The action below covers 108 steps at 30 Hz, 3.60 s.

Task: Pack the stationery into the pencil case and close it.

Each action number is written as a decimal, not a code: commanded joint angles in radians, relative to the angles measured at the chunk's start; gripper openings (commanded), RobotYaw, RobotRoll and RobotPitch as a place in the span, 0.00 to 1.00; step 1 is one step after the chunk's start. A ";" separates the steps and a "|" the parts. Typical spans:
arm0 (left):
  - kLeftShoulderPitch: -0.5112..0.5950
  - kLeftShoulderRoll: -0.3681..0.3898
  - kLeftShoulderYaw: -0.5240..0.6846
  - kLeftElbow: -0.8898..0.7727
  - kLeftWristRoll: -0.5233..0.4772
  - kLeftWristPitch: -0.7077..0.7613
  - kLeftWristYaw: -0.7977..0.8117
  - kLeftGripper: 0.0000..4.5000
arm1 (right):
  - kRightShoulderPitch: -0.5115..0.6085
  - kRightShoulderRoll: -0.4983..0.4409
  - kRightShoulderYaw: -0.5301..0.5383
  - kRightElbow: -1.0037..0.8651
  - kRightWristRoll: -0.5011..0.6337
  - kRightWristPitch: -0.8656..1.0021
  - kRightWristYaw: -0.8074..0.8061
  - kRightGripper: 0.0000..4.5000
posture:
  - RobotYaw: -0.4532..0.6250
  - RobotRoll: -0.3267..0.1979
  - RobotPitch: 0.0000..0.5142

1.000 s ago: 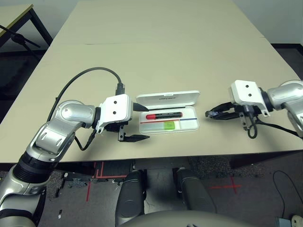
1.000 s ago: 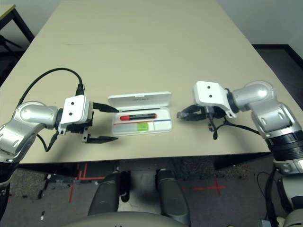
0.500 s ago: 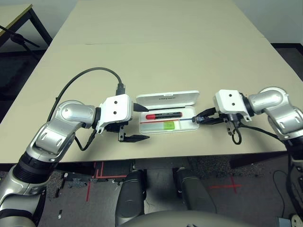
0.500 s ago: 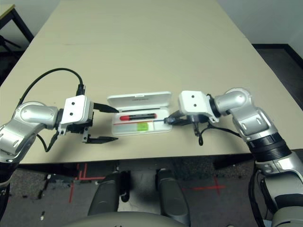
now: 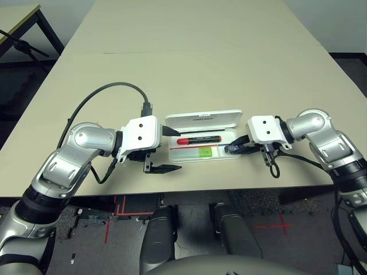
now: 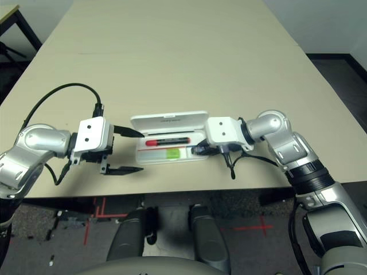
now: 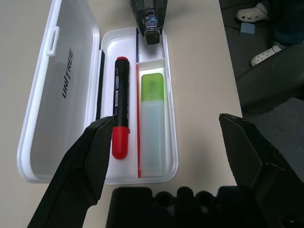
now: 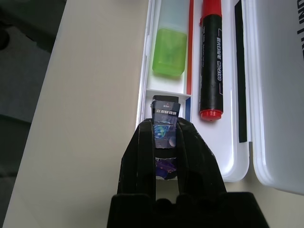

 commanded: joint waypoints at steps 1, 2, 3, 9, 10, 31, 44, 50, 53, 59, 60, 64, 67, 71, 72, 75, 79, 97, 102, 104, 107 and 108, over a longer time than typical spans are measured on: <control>0.014 0.009 -0.006 -0.015 0.009 0.005 0.008 1.00 | 0.002 0.005 0.017 0.009 -0.011 -0.021 0.003 0.24 | 0.44 0.62 0.30; 0.014 0.009 -0.007 -0.015 0.009 0.005 0.008 1.00 | 0.002 0.006 0.016 0.010 -0.011 -0.023 0.003 0.29 | 0.44 0.62 0.30; 0.014 0.009 -0.008 -0.015 0.009 0.006 0.008 1.00 | 0.003 0.008 0.014 0.011 -0.009 -0.023 0.003 0.39 | 0.44 0.62 0.30; 0.011 0.008 -0.011 -0.011 0.008 0.005 0.006 1.00 | 0.011 0.009 -0.002 -0.015 0.025 0.003 0.013 0.87 | 0.43 0.62 0.31; 0.011 0.007 -0.012 -0.011 0.008 0.005 0.006 1.00 | 0.010 0.007 -0.010 -0.029 0.043 0.026 0.018 0.96 | 0.43 0.62 0.31; 0.023 0.014 -0.004 0.031 0.007 -0.018 -0.010 1.00 | 0.126 -0.394 -0.351 -0.098 0.388 0.611 0.112 0.99 | 0.38 0.62 0.31; 0.033 0.027 0.013 0.076 0.000 -0.032 -0.027 1.00 | 0.283 -0.492 -0.444 -0.128 0.423 0.622 0.130 0.99 | 0.34 0.62 0.31; 0.036 0.031 0.016 0.107 0.005 -0.039 -0.022 1.00 | 0.296 -0.495 -0.475 -0.147 0.442 0.631 0.117 0.99 | 0.33 0.62 0.31; 0.033 0.035 0.018 0.134 0.015 -0.027 -0.010 1.00 | 0.300 -0.492 -0.483 -0.154 0.450 0.629 0.110 0.99 | 0.33 0.62 0.30; 0.011 0.087 0.015 0.237 0.074 0.061 0.023 0.70 | 0.288 -0.477 -0.474 -0.157 0.461 0.622 0.093 1.00 | 0.33 0.62 0.29; 0.005 0.094 0.012 0.265 0.094 0.060 0.033 0.59 | 0.284 -0.475 -0.470 -0.157 0.461 0.621 0.090 1.00 | 0.33 0.62 0.29; -0.029 0.120 0.002 0.400 0.185 0.032 0.071 0.23 | 0.273 -0.466 -0.458 -0.154 0.459 0.613 0.082 1.00 | 0.33 0.62 0.28; -0.053 0.139 -0.009 0.485 0.250 0.003 0.089 0.01 | 0.269 -0.460 -0.453 -0.153 0.457 0.610 0.078 1.00 | 0.33 0.62 0.28; -0.072 0.162 -0.014 0.535 0.292 -0.015 0.064 0.01 | 0.268 -0.455 -0.452 -0.152 0.455 0.606 0.075 1.00 | 0.33 0.62 0.28; -0.075 0.167 -0.015 0.538 0.297 -0.015 0.055 0.01 | 0.267 -0.454 -0.451 -0.151 0.454 0.604 0.074 1.00 | 0.33 0.62 0.28; -0.102 0.162 -0.018 0.555 0.321 -0.027 0.054 0.01 | 0.265 -0.452 -0.447 -0.148 0.451 0.597 0.073 1.00 | 0.33 0.62 0.28; -0.160 0.120 -0.019 0.586 0.348 -0.053 0.085 0.01 | 0.262 -0.451 -0.444 -0.146 0.452 0.595 0.072 1.00 | 0.33 0.62 0.28; -0.320 -0.296 0.004 0.653 0.273 -0.172 0.239 0.01 | 0.231 -0.446 -0.419 -0.120 0.438 0.567 0.072 1.00 | 0.33 0.62 0.28; -0.318 -0.324 -0.012 0.671 0.272 -0.189 0.228 0.01 | 0.235 -0.445 -0.421 -0.125 0.436 0.566 0.070 1.00 | 0.32 0.62 0.28; -0.315 -0.327 -0.017 0.671 0.272 -0.190 0.224 0.01 | 0.239 -0.445 -0.423 -0.127 0.435 0.566 0.069 1.00 | 0.32 0.62 0.28; -0.310 -0.325 -0.028 0.665 0.280 -0.189 0.219 0.01 | 0.244 -0.444 -0.425 -0.128 0.433 0.563 0.067 1.00 | 0.32 0.62 0.28; -0.309 -0.324 -0.030 0.664 0.282 -0.188 0.218 0.01 | 0.244 -0.444 -0.425 -0.128 0.432 0.563 0.067 1.00 | 0.32 0.62 0.28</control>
